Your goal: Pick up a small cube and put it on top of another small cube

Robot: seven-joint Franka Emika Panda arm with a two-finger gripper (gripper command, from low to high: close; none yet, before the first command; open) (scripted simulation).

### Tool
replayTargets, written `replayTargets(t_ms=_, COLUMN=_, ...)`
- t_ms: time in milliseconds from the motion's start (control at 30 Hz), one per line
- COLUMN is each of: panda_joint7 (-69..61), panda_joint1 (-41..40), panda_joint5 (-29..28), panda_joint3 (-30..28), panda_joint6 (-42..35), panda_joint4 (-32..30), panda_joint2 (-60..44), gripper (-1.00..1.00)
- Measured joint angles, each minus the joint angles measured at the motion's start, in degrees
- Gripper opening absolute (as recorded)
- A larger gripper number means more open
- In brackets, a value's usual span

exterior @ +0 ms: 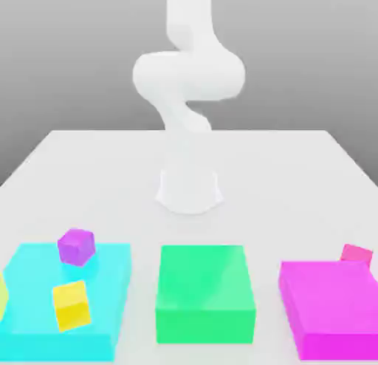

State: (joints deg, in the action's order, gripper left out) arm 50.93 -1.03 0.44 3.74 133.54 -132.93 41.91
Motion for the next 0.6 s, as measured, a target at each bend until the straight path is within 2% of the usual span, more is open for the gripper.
replayTargets(t_ms=333, panda_joint7=22.5, panda_joint1=-2.9, panda_joint5=-0.9, panda_joint3=15.7, panda_joint6=7.3, panda_joint4=-4.7, panda_joint2=-15.3, gripper=0.00)
replayTargets(t_ms=600, panda_joint7=42.8, panda_joint1=-4.0, panda_joint5=-5.1, panda_joint3=27.6, panda_joint6=13.0, panda_joint4=-8.4, panda_joint2=-27.7, gripper=0.00)
